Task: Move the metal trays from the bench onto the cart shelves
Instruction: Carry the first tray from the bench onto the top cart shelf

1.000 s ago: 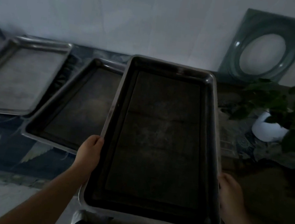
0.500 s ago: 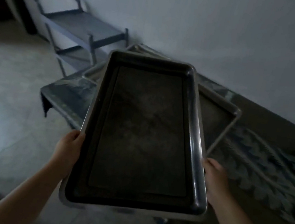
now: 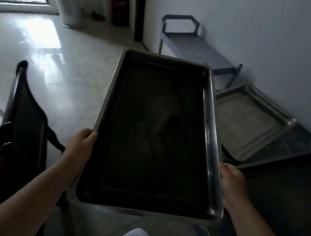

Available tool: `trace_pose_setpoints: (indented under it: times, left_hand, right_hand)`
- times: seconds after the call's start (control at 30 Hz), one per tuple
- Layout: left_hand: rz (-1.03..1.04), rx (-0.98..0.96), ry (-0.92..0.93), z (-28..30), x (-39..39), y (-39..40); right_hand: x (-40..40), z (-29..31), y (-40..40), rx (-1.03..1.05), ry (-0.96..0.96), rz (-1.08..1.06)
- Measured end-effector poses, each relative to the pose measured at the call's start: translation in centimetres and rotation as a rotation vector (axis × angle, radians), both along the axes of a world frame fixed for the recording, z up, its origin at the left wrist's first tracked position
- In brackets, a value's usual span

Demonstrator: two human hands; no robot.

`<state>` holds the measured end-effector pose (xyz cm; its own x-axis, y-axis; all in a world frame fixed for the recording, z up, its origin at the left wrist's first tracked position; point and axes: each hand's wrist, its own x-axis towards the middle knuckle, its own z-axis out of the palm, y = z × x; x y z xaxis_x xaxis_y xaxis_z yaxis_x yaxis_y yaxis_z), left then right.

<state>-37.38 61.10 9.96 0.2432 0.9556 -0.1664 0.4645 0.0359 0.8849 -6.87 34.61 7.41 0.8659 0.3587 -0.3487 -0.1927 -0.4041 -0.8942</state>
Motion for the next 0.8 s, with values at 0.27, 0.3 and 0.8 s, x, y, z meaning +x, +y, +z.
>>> trace_pose_setpoints:
  times: [0.27, 0.3, 0.8]
  left_hand:
    - [0.207, -0.071, -0.030, -0.6, -5.8, 5.8]
    - [0.231, -0.072, -0.037, -0.7, -6.2, 6.4]
    - [0.568, -0.065, -0.011, -1.1, -5.8, 13.3]
  right_hand:
    - [-1.3, -0.3, 12.0, -0.004, 0.048, 0.231]
    - [-1.0, -0.5, 13.5, -0.006, 0.051, 0.258]
    - [3.3, -1.4, 36.3, 0.066, 0.126, 0.616]
